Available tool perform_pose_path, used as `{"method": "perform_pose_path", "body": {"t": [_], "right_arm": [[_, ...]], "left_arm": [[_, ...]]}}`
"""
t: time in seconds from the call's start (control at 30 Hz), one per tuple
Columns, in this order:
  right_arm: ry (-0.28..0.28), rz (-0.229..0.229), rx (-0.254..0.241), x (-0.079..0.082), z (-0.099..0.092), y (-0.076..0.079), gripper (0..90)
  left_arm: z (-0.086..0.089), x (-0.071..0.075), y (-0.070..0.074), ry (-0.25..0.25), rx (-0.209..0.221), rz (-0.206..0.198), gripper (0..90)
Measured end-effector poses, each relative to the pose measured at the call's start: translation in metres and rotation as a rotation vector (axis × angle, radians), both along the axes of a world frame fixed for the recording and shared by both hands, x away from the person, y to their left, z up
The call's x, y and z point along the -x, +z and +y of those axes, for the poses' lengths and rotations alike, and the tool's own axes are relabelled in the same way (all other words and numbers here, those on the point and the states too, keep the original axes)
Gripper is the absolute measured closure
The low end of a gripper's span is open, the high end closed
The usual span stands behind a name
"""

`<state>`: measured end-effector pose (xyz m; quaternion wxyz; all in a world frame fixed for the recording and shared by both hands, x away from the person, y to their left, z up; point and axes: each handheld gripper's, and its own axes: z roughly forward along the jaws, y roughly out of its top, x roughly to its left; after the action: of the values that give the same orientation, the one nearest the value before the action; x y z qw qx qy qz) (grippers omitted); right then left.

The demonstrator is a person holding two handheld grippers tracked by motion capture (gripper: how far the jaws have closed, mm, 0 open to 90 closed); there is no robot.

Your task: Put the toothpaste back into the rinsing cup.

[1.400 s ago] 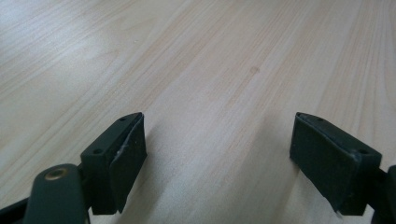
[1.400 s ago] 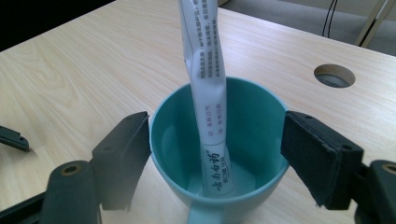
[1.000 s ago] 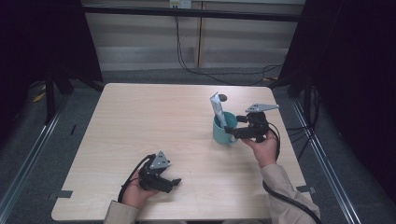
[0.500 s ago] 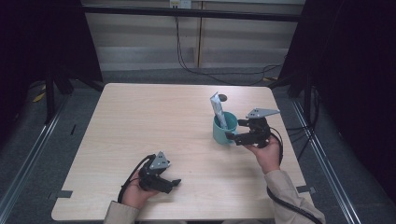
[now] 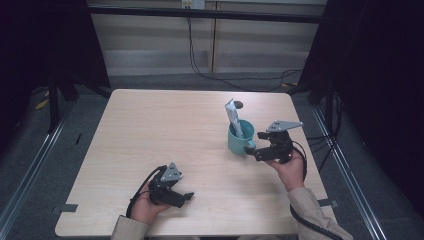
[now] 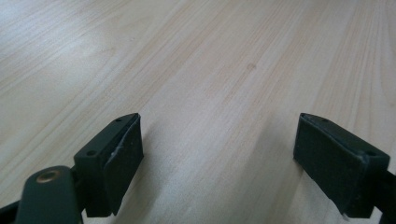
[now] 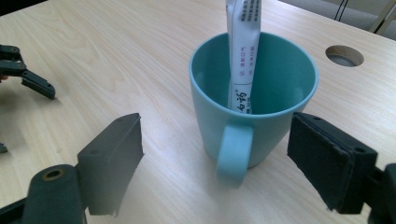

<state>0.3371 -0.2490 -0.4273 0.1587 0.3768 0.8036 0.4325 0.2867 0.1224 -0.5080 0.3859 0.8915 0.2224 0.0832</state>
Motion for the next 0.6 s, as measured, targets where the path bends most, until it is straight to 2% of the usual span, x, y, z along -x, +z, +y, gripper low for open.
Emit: {"method": "perform_pose_path", "body": {"t": [0.23,0.6], "right_arm": [[0.011,0.005,0.021,0.009,-0.002,-0.004,17.5],[0.026,0.012,0.027,0.021,-0.006,-0.011,17.3]], "left_arm": [[0.0,0.0,0.0,0.0,0.0,0.0,15.4],[0.0,0.0,0.0,0.0,-0.001,0.001,15.5]]}}
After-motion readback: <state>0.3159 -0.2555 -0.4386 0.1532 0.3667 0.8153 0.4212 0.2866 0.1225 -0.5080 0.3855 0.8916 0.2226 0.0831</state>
